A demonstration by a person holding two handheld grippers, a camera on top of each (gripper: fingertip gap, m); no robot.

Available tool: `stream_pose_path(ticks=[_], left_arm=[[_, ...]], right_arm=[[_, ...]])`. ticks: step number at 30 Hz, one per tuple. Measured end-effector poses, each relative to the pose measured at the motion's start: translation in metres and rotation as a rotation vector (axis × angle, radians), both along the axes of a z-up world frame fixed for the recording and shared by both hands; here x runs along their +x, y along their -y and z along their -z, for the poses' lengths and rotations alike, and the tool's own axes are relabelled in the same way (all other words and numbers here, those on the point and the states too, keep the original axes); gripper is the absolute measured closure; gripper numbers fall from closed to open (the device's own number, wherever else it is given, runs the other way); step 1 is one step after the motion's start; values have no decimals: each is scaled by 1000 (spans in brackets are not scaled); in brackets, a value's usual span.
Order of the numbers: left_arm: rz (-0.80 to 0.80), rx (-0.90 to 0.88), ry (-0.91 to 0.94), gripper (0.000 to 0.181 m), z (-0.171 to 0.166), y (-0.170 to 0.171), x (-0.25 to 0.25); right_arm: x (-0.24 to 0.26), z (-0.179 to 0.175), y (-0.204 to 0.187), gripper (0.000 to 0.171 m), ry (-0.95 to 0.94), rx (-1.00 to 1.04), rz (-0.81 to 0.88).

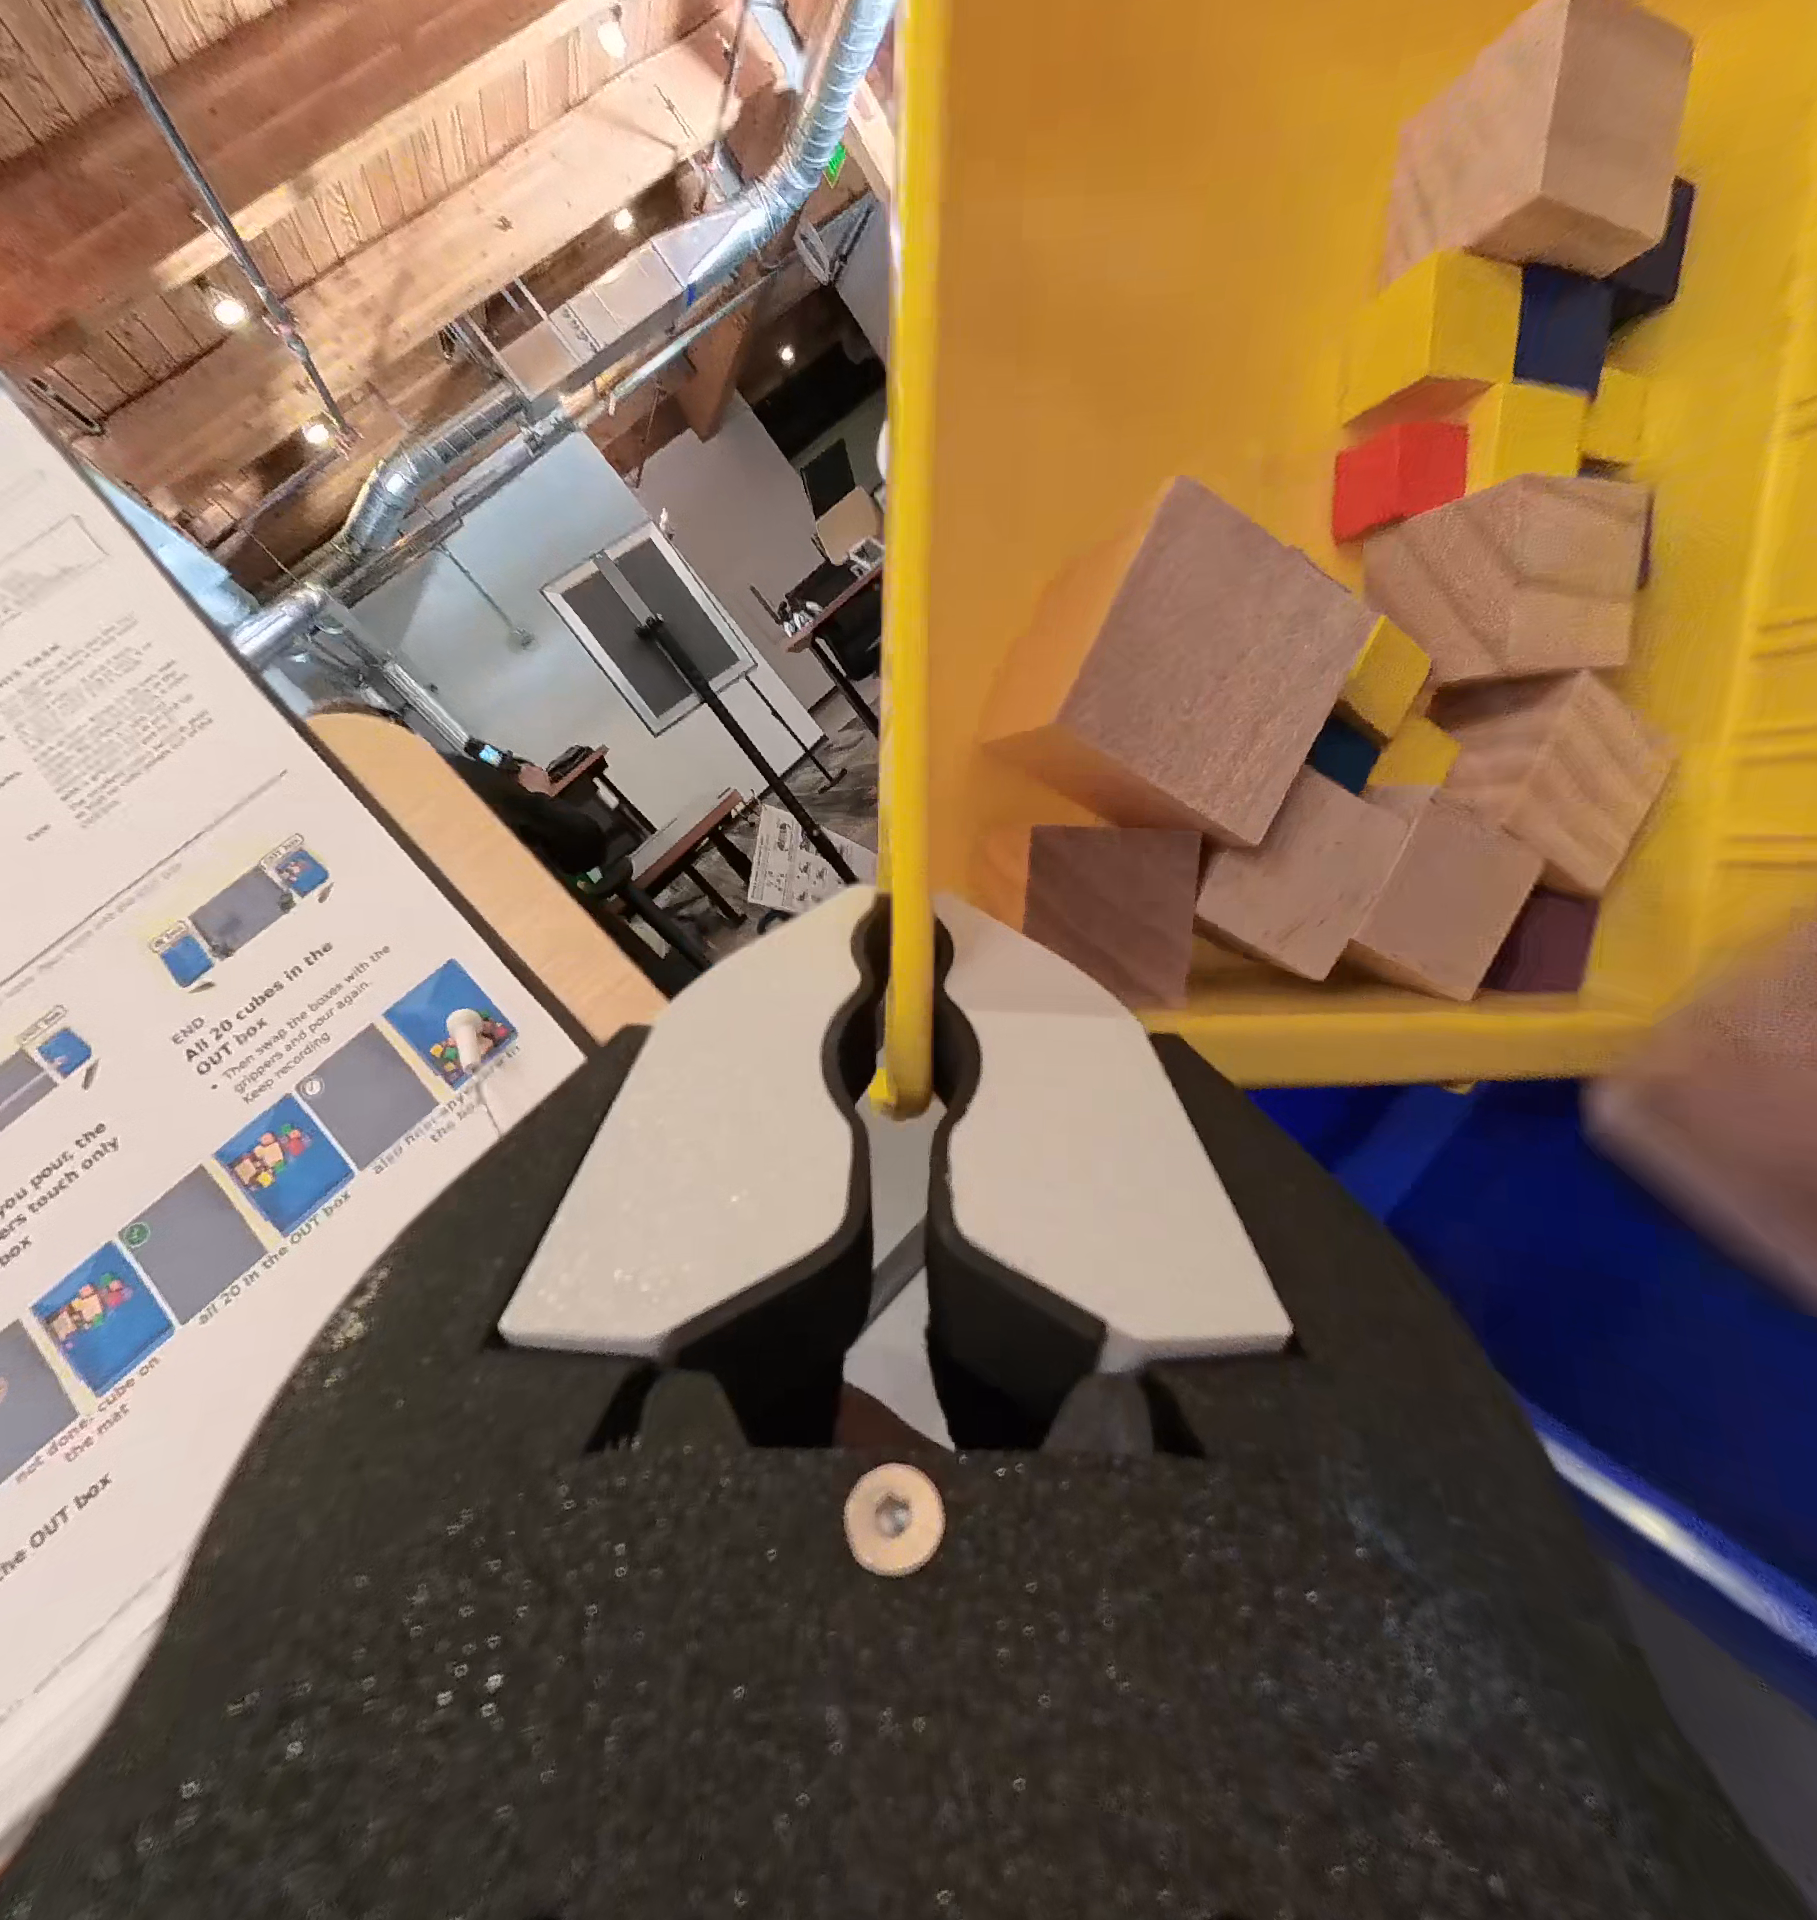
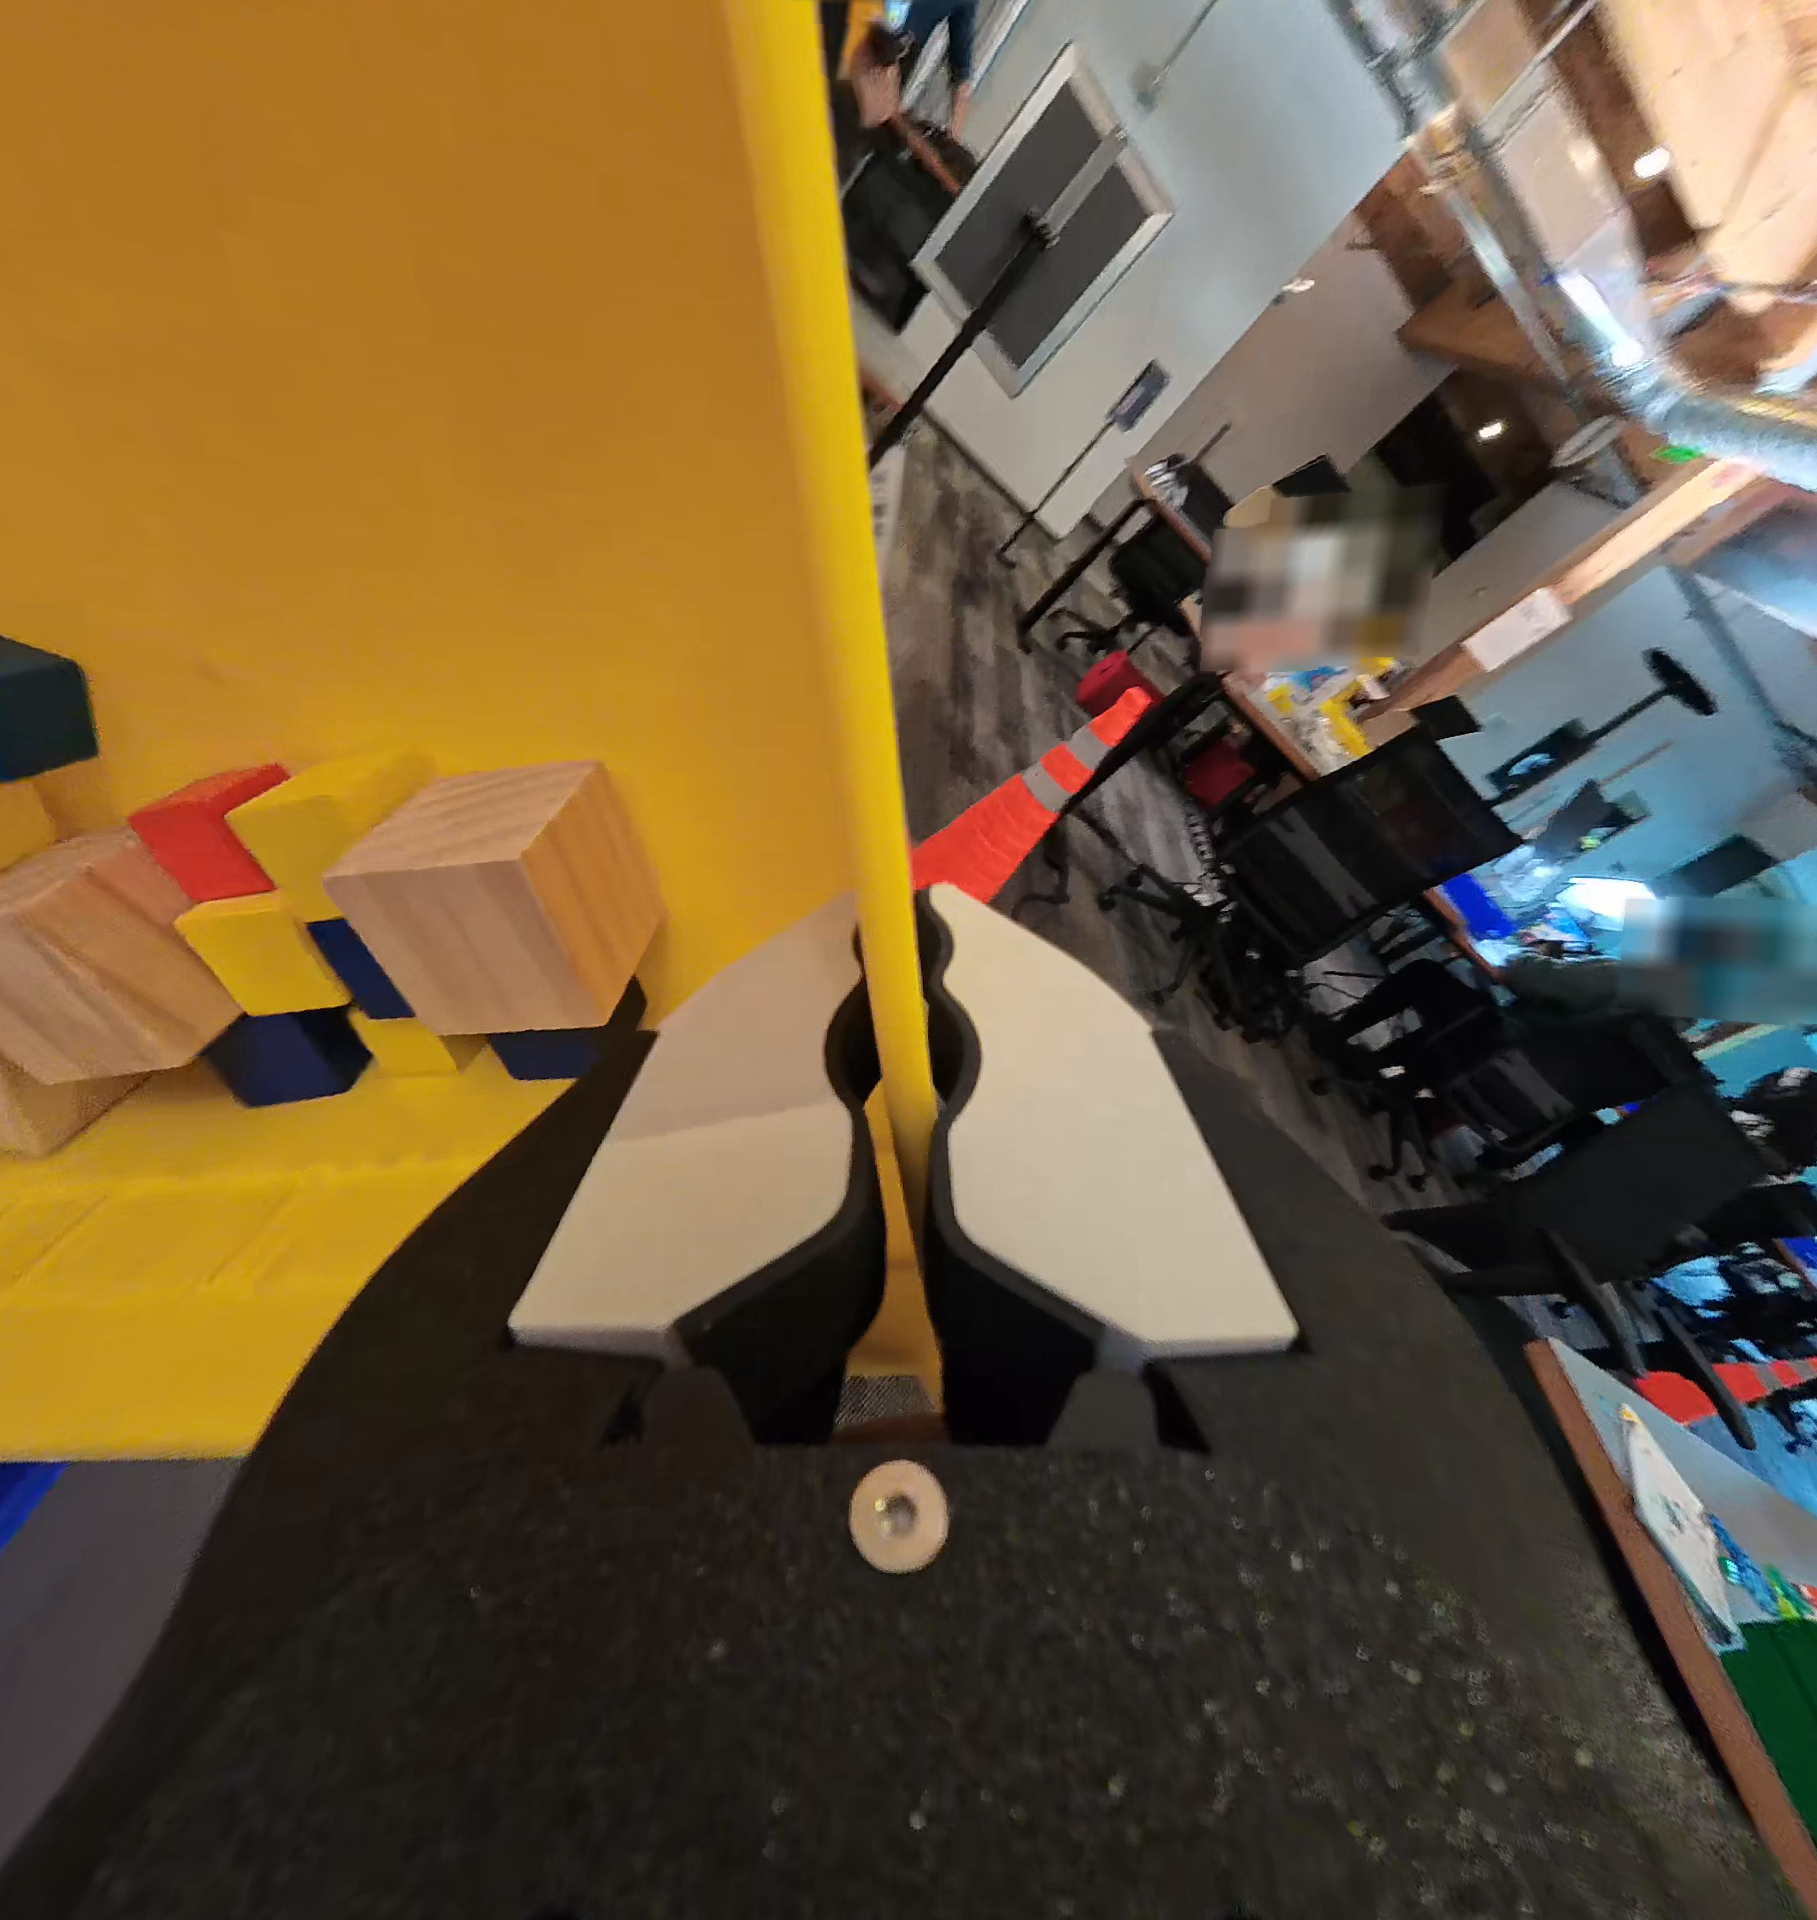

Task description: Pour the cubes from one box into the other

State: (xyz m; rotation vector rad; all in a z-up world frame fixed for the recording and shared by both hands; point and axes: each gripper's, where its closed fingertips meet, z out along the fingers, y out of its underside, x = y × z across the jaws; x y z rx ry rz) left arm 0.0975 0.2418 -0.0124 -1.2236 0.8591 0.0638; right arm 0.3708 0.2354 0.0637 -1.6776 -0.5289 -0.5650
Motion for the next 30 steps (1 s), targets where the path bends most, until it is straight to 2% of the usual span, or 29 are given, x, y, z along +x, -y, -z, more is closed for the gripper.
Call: stream_pose_path(ticks=[12,30], left_arm=[[-54,124,52,177,6,3,-3],[-71,138,64,177,10,-1,-7]], right_arm=[[-11,-11,39,168,43,248,55],[-20,5,77,168,6,361,144]])
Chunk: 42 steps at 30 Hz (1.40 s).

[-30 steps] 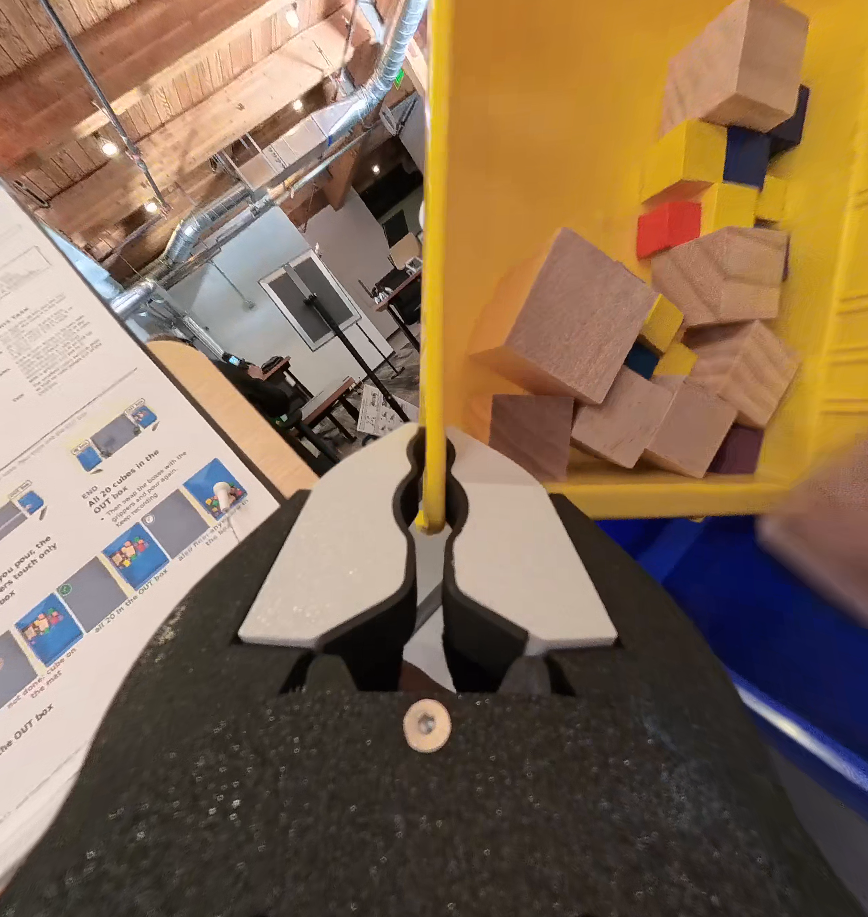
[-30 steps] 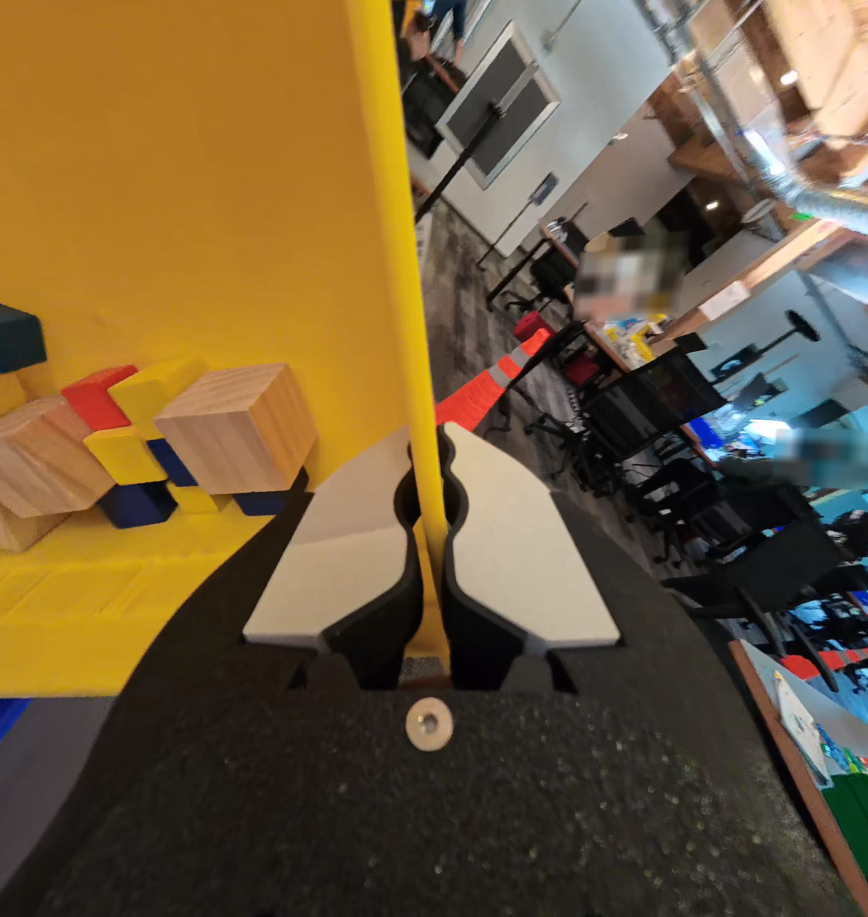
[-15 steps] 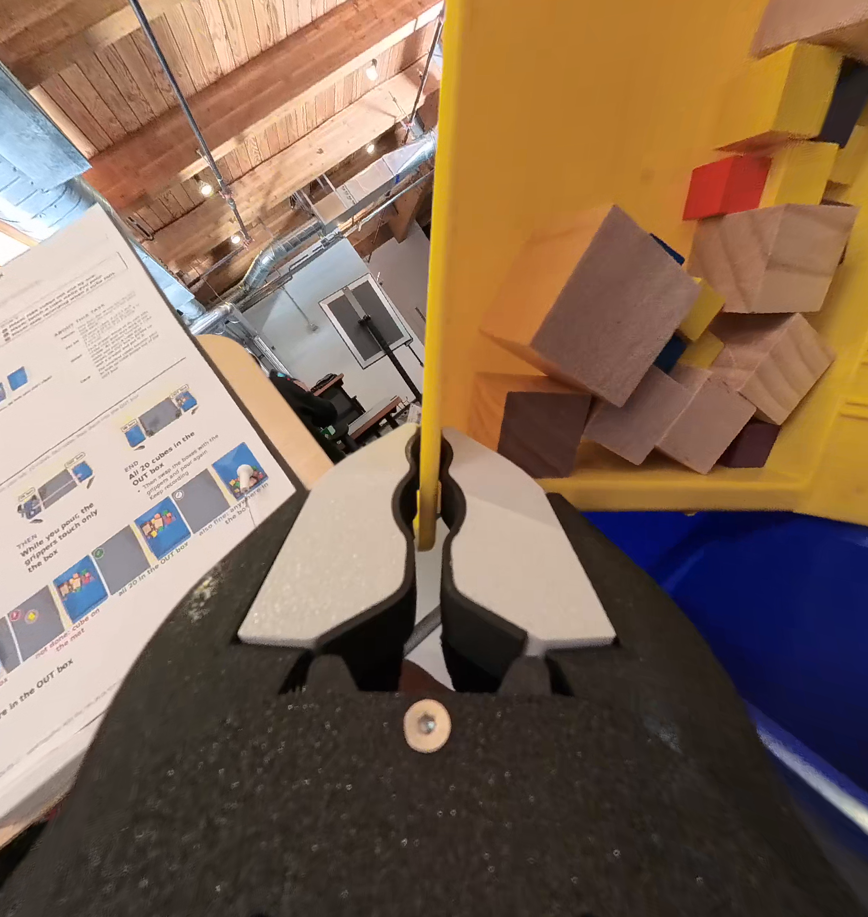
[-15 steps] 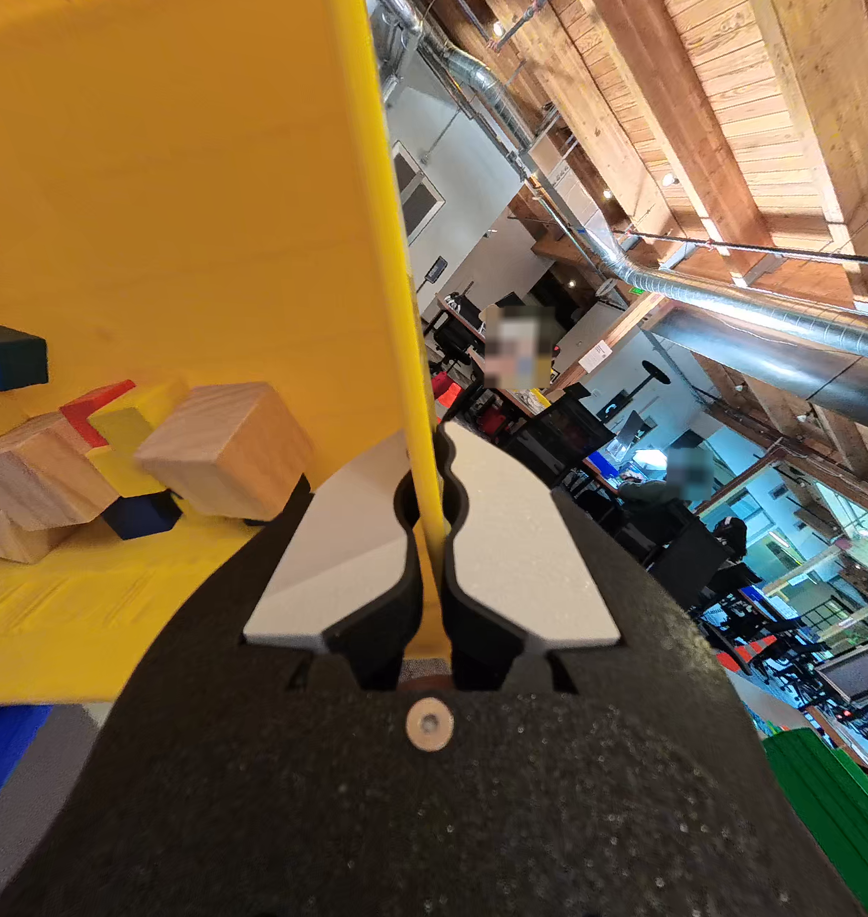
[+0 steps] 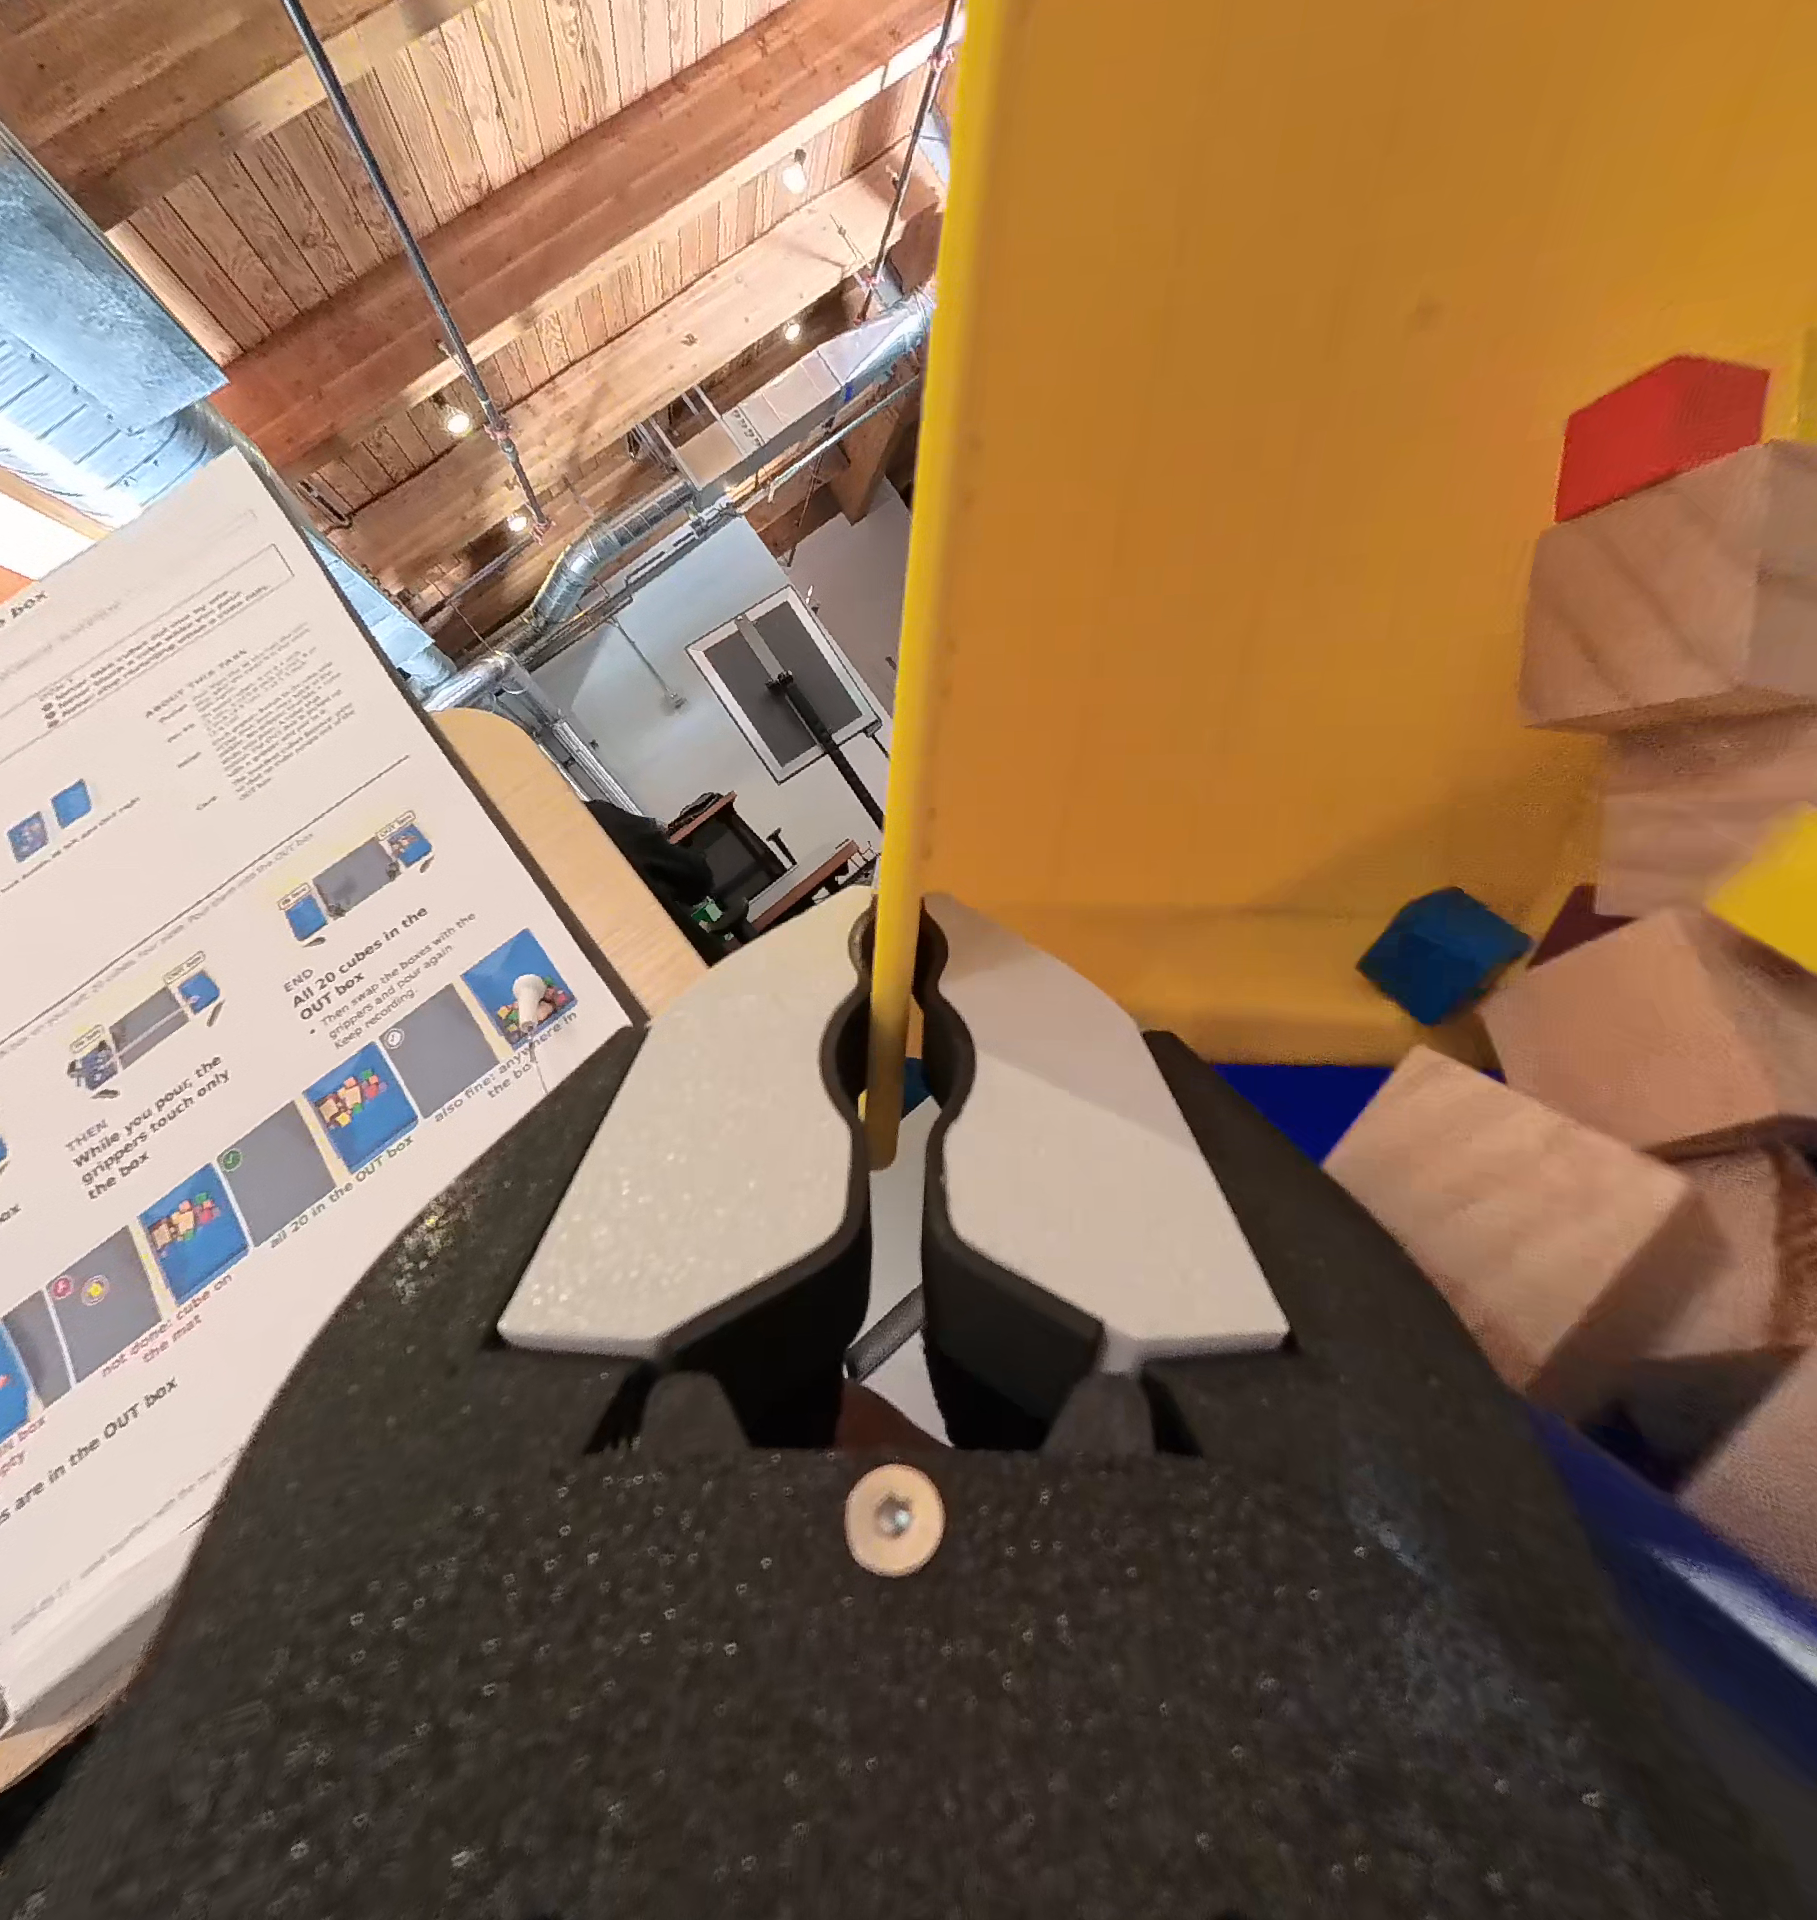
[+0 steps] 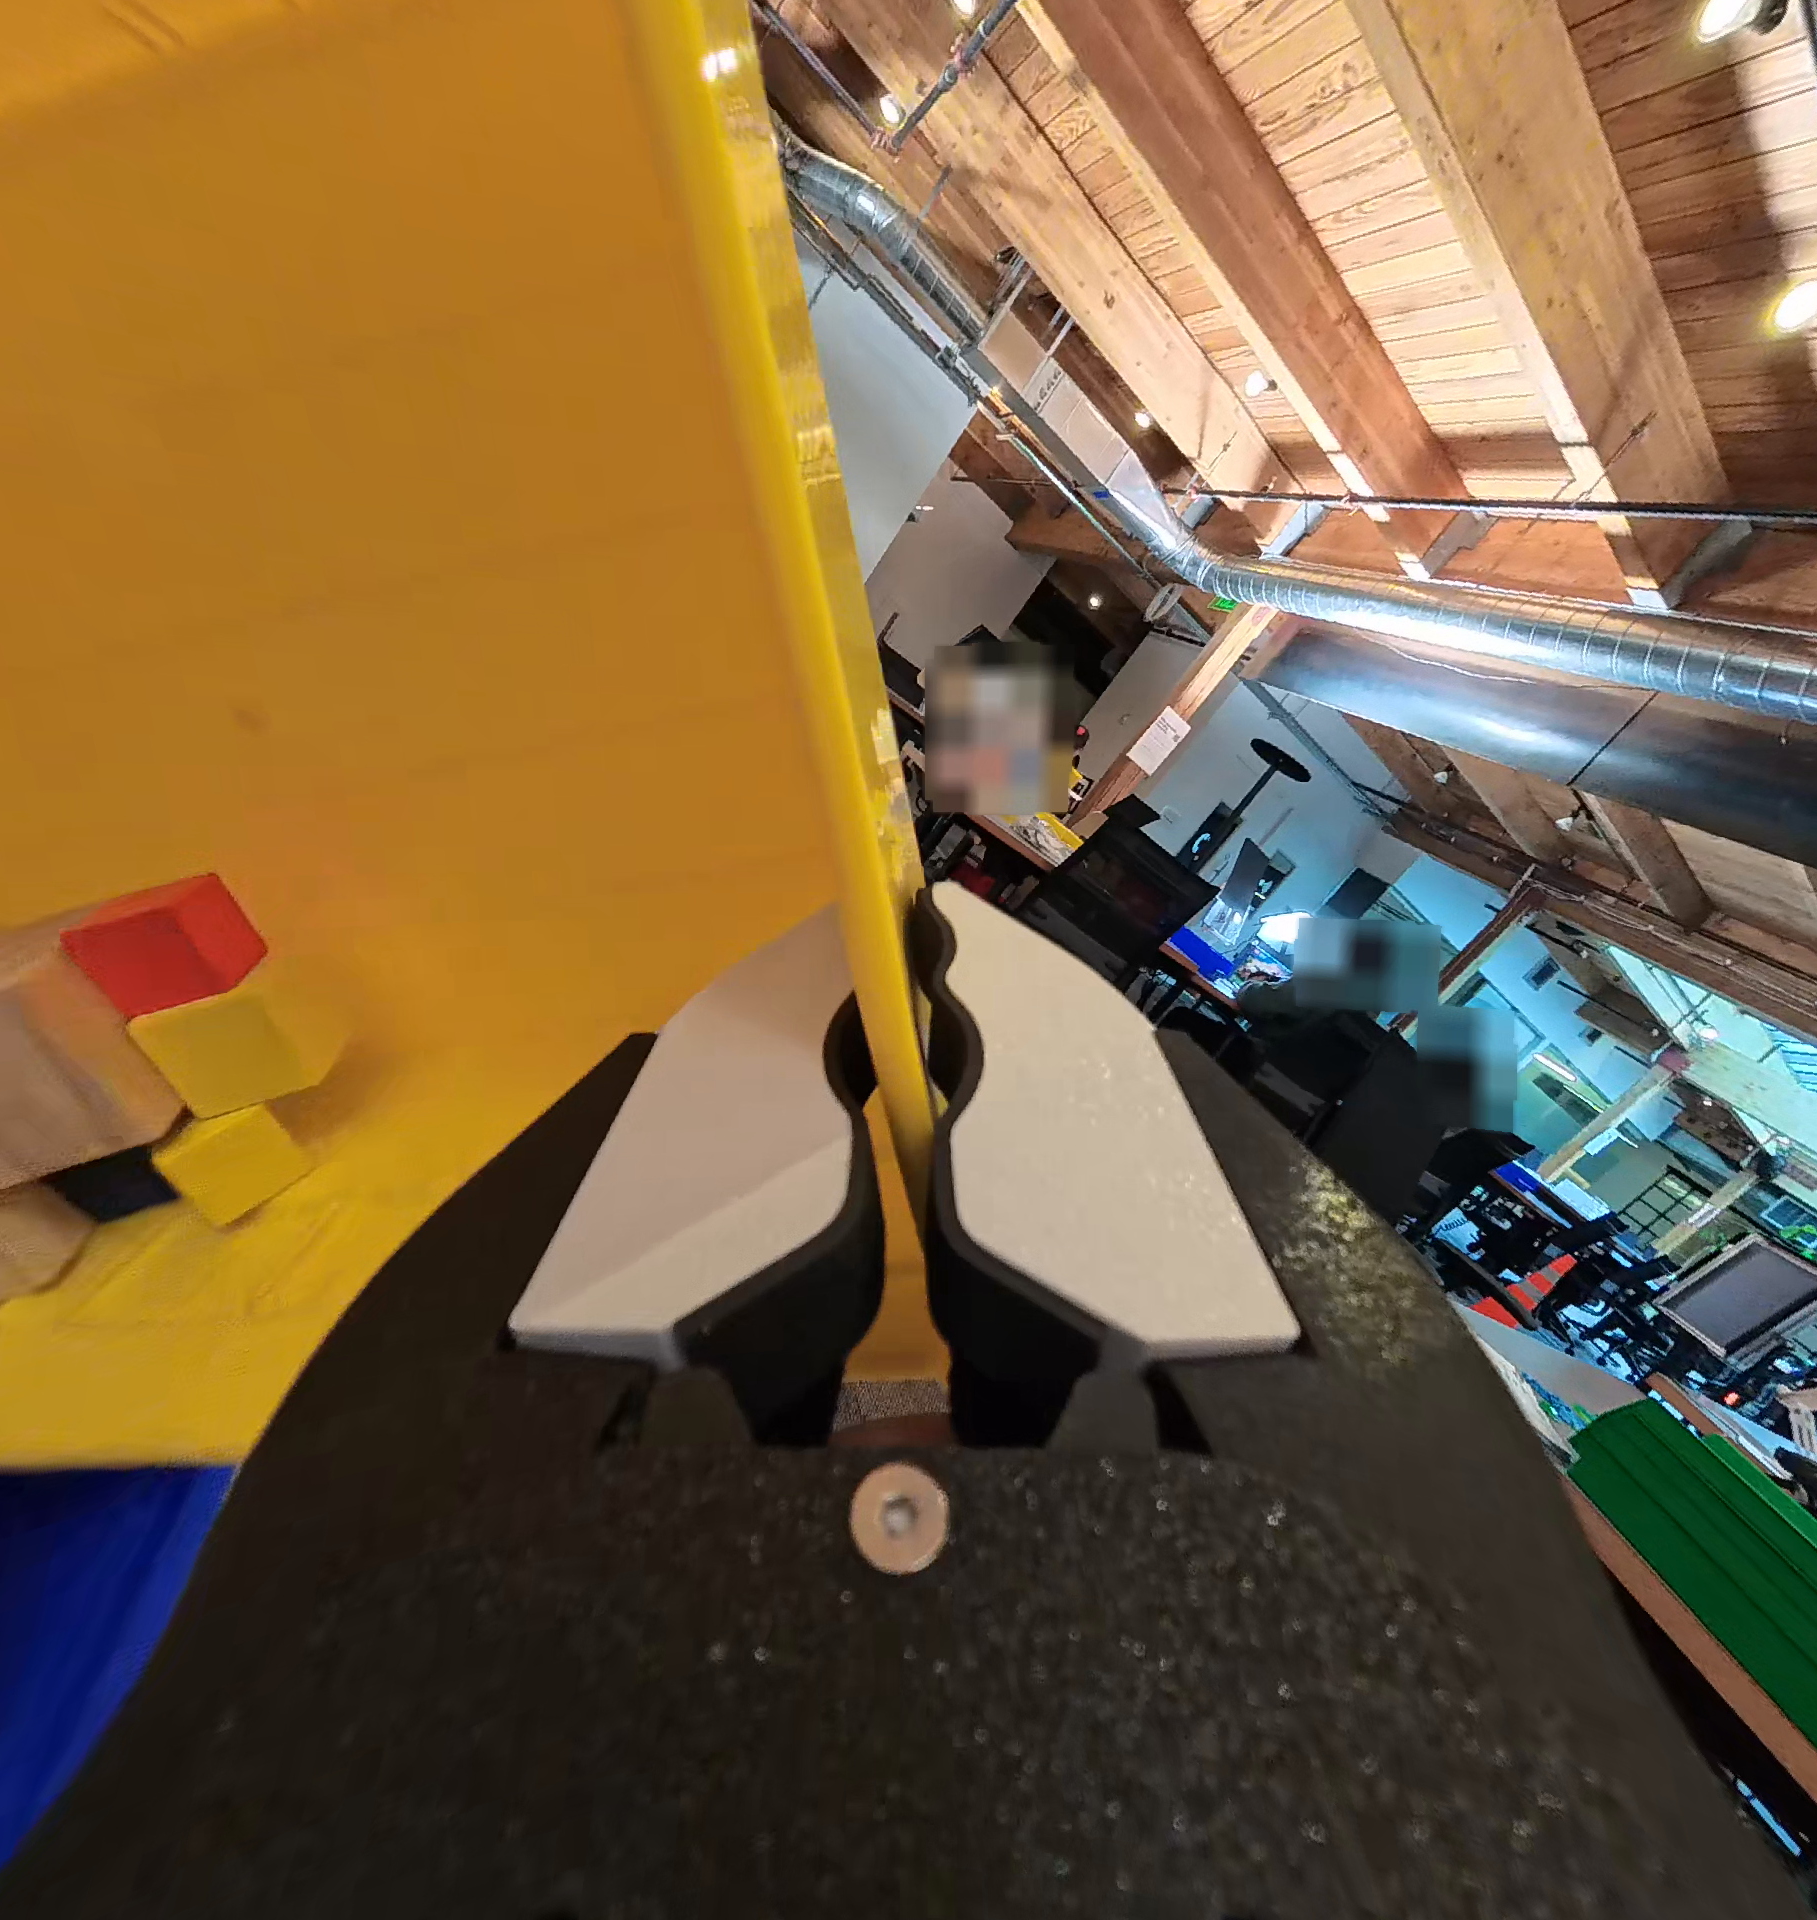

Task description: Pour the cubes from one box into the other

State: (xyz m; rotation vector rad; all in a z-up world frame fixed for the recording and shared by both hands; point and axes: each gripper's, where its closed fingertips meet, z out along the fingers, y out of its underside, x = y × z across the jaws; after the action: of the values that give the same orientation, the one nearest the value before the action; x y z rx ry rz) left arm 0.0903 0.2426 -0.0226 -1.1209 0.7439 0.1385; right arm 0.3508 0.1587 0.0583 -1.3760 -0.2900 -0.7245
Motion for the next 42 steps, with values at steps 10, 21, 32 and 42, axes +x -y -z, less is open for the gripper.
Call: stream_pose_path(ticks=[10,21,32,42], left_arm=[[-2,50,8,177,-23,-7,15],[-21,131,171,178,-125,11,-8],[-221,-484,67,179,-84,122,-266],[-484,-1090,201,178,42,221,-542]], right_arm=[[12,-25,-2,168,18,43,19],[-14,-133,16,169,130,167,-10],[-278,-114,-33,168,229,-677,-354],[-640,77,-88,169,452,-1387,-771]])
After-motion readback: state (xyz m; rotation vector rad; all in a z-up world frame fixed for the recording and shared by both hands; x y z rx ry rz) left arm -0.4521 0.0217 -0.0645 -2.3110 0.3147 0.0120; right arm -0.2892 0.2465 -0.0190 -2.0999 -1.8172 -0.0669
